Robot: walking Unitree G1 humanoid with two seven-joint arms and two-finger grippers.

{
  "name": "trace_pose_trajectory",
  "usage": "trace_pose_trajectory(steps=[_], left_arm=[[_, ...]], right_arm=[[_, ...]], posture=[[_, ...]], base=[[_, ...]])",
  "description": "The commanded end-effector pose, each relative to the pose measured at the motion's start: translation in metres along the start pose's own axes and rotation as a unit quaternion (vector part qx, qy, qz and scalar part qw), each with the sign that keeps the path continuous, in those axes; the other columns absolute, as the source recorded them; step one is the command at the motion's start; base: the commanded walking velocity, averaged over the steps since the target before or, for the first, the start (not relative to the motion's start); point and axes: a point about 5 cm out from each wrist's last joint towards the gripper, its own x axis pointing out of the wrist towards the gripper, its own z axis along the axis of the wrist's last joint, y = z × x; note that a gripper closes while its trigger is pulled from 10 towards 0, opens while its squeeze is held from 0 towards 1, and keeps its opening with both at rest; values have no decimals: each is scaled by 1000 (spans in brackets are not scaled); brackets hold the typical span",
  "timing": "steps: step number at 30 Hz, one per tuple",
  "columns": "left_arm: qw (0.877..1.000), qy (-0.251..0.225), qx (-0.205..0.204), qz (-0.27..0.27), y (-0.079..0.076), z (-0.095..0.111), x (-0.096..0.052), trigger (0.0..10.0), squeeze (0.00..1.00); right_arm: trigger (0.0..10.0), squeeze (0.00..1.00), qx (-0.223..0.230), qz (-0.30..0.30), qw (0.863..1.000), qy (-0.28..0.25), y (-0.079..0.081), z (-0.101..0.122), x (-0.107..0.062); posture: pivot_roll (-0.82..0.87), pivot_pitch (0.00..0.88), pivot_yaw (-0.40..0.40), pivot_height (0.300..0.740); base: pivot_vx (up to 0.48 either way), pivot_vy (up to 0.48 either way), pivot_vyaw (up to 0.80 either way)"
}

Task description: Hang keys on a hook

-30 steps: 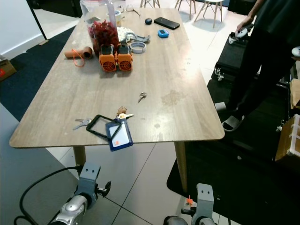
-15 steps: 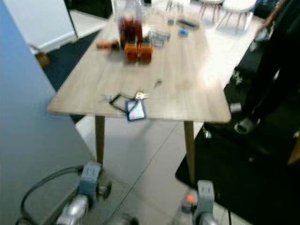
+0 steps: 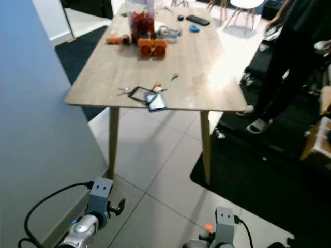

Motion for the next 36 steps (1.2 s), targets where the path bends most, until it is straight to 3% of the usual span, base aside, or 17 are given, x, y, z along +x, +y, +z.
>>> trace_pose_trajectory(steps=[1,17,36], left_arm=[[1000,-7,0,-3,-2,3,1,10000,0],[1000,-14,-7,0,-2,5,1,10000,0],[1000,-18,-3,-4,-4,7,2,10000,0]], right_arm=[[10000,0,-1,-4,1000,0,-3,0,-1],[10000,0,-8,-2,1000,-1,-5,3,0],[10000,0,-5,-2,1000,0,-4,1,0]], posture=[[106,63,-29,740],[104,42,-41,740],[103,47,-34,740]], base=[[0,0,0],[0,0,0],[0,-443,0]])
